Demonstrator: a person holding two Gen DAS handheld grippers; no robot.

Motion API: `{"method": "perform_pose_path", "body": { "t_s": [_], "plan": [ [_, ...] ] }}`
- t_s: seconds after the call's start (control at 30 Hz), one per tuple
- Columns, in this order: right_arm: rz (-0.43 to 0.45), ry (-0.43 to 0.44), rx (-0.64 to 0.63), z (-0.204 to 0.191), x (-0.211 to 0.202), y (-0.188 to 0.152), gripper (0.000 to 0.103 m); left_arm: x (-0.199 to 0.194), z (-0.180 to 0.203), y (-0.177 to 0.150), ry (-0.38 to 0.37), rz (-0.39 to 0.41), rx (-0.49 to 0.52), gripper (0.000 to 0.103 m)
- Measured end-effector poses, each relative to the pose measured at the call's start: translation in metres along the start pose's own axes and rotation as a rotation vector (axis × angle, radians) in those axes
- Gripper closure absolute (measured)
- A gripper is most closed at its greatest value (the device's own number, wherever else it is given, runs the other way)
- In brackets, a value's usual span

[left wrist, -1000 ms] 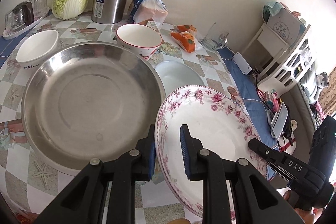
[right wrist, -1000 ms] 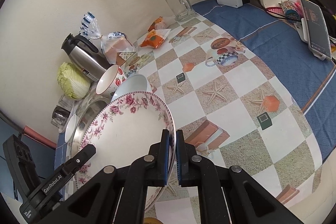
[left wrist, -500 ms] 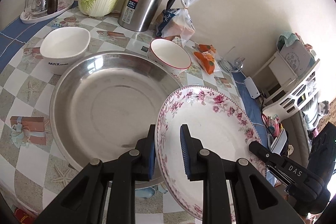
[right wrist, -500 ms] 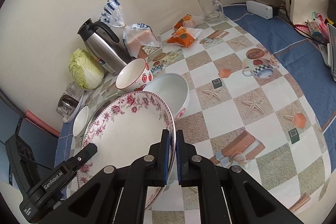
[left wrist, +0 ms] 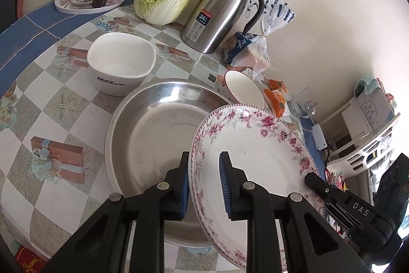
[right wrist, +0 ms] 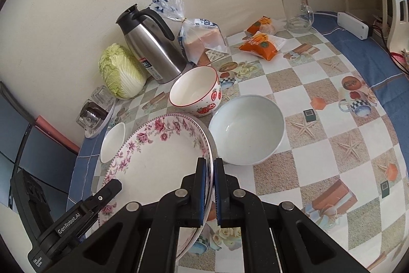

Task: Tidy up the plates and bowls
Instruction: 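Carry the held plate with both grippers over the steel basin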

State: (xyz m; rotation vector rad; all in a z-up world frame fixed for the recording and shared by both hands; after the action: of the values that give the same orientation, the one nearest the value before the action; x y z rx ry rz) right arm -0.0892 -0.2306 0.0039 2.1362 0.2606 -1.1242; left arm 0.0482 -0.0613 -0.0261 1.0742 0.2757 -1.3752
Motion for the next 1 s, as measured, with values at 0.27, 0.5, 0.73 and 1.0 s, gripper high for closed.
{"method": "perform_pose_path", "body": {
  "t_s": [0.27, 0.5, 0.73, 1.0],
  "plan": [
    [-0.028, 0.017, -0.039, -0.023, 0.024, 0.007, 0.096, 0.004, -0.023, 0.013, 0.031, 0.002, -0.066, 0.081],
    [-0.07, 0.039, -0.024, -0.022, 0.049, 0.001, 0.096, 0.012, -0.033, 0.019, 0.081, -0.002, -0.058, 0.081],
    [-0.093, 0.038, -0.008, -0.021, 0.064, 0.002, 0.096, 0.027, -0.036, 0.026, 0.127, -0.016, -0.029, 0.081],
    [-0.117, 0.029, 0.029, -0.013, 0.079, 0.0, 0.096, 0.042, -0.036, 0.033, 0.163, -0.03, -0.005, 0.081]
  ]
}}
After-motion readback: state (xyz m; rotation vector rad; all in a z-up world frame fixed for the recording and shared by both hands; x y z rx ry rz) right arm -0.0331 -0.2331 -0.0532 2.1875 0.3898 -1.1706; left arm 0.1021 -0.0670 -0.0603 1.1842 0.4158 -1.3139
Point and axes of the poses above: each gripper's, at about its wrist camera, not at the fingertips, and x roughly the way its jaws point, z to its right, y to its top, the point moved 5 cm from there along x, roughly the way its jaws point, and after that the axes turned 3 degrees about -z, right-handed, at the moved point
